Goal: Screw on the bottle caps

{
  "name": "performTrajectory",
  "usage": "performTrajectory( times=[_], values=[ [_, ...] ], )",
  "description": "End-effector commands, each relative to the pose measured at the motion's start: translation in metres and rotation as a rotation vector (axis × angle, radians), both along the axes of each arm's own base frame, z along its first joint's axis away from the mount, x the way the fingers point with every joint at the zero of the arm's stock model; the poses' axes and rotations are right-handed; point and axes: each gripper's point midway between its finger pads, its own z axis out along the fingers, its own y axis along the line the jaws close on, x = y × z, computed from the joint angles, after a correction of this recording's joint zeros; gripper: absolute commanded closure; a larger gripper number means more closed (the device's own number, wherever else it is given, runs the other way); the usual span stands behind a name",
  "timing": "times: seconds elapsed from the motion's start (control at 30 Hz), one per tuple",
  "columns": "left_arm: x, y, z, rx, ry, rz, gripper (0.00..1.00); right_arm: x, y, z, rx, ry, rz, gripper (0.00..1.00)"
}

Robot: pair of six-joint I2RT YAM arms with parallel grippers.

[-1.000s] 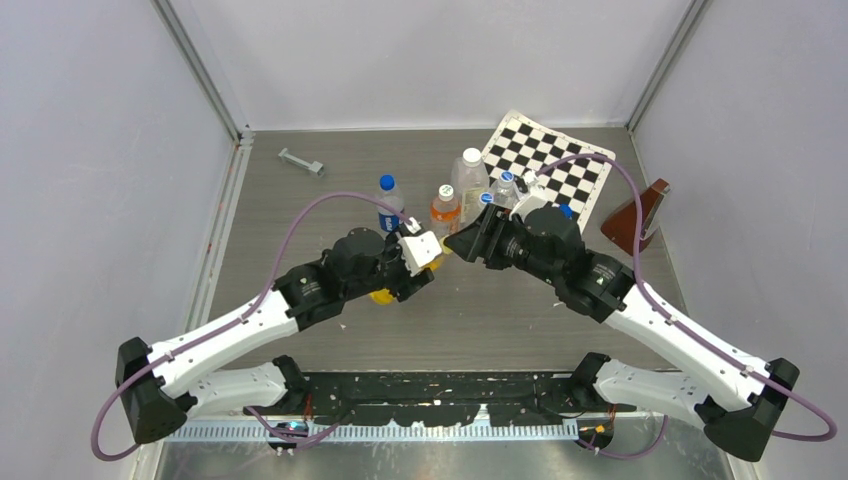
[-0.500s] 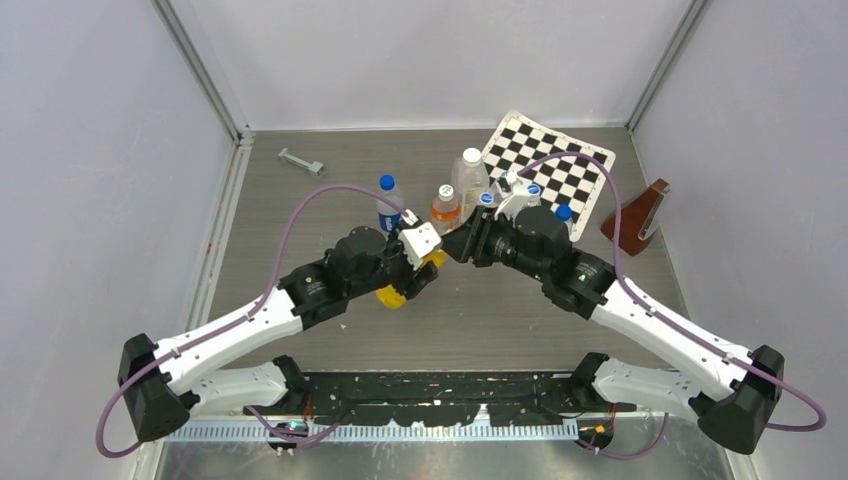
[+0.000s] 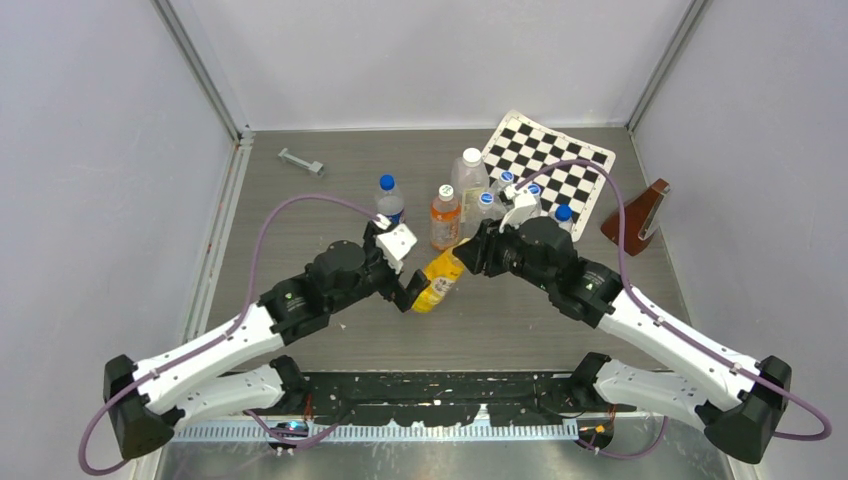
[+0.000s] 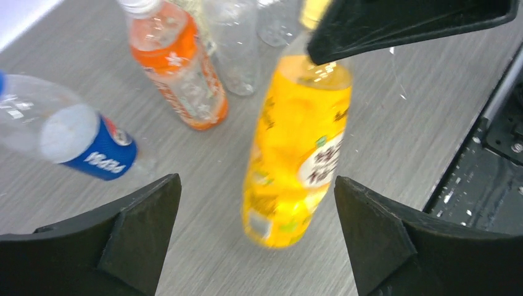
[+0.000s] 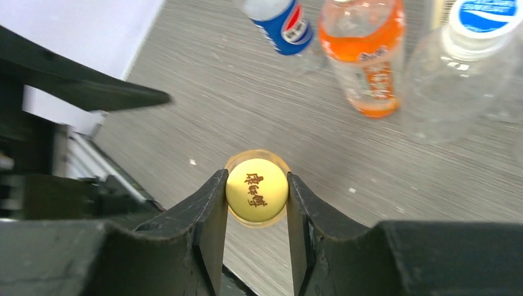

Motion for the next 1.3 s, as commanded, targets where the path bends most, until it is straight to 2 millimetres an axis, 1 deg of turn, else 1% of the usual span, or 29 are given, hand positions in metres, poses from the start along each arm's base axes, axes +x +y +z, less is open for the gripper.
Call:
performTrajectory(
  times=[0.0, 0.07, 0.17, 0.3, 0.33, 0.37, 0.47, 0.57, 0.67, 0.73, 0.83, 0.97, 1.03, 1.13, 1.23, 1.27],
  values=[
    [0.006, 0.035, 0.029, -0.044, -0.023, 0.164, 0.00, 0.011, -0.036, 0.021, -0.194, -0.144, -0.066, 1.00],
    [0.005, 0.055, 0.031, -0.015, -0.029, 0.225, 0.00, 0.013, -0.048, 0.020, -0.274, -0.170, -0.078, 1.00],
    [0.004, 0.085, 0.038, 0.007, -0.065, 0.310, 0.00, 0.016, -0.055, 0.018, -0.330, -0.191, -0.088, 1.00],
    [0.005, 0.121, 0.040, 0.052, -0.133, 0.413, 0.00, 0.020, -0.055, 0.018, -0.396, -0.195, -0.069, 1.00],
    [0.005, 0.130, 0.040, 0.064, -0.149, 0.441, 0.00, 0.021, -0.054, 0.014, -0.426, -0.193, -0.057, 0.99],
    [0.005, 0.137, 0.039, 0.075, -0.157, 0.465, 0.00, 0.023, -0.054, 0.017, -0.439, -0.196, -0.063, 0.99],
    [0.005, 0.154, 0.036, 0.084, -0.182, 0.526, 0.00, 0.027, -0.051, 0.011, -0.485, -0.200, -0.060, 0.99],
    [0.007, 0.162, 0.031, 0.066, -0.210, 0.566, 0.00, 0.031, -0.050, 0.003, -0.523, -0.217, -0.066, 0.99],
    [0.008, 0.165, 0.030, 0.053, -0.239, 0.578, 0.00, 0.033, -0.045, -0.006, -0.561, -0.213, -0.058, 0.99],
    [0.009, 0.168, 0.033, 0.058, -0.247, 0.593, 0.00, 0.034, -0.042, -0.010, -0.566, -0.208, -0.063, 0.96],
    [0.009, 0.172, 0.031, 0.083, -0.254, 0.601, 0.00, 0.034, -0.038, -0.014, -0.559, -0.206, -0.068, 0.93],
    [0.008, 0.172, 0.030, 0.072, -0.252, 0.598, 0.00, 0.032, -0.036, -0.022, -0.559, -0.194, -0.070, 0.87],
    [0.008, 0.172, 0.030, 0.069, -0.254, 0.596, 0.00, 0.029, -0.036, -0.029, -0.567, -0.182, -0.066, 0.84],
    [0.008, 0.173, 0.030, 0.069, -0.254, 0.597, 0.00, 0.026, -0.037, -0.036, -0.570, -0.168, -0.063, 0.77],
    [0.007, 0.172, 0.030, 0.071, -0.252, 0.591, 0.00, 0.022, -0.037, -0.035, -0.551, -0.167, -0.063, 0.71],
    [0.007, 0.172, 0.030, 0.069, -0.252, 0.591, 0.00, 0.021, -0.037, -0.035, -0.547, -0.165, -0.061, 0.66]
  ],
)
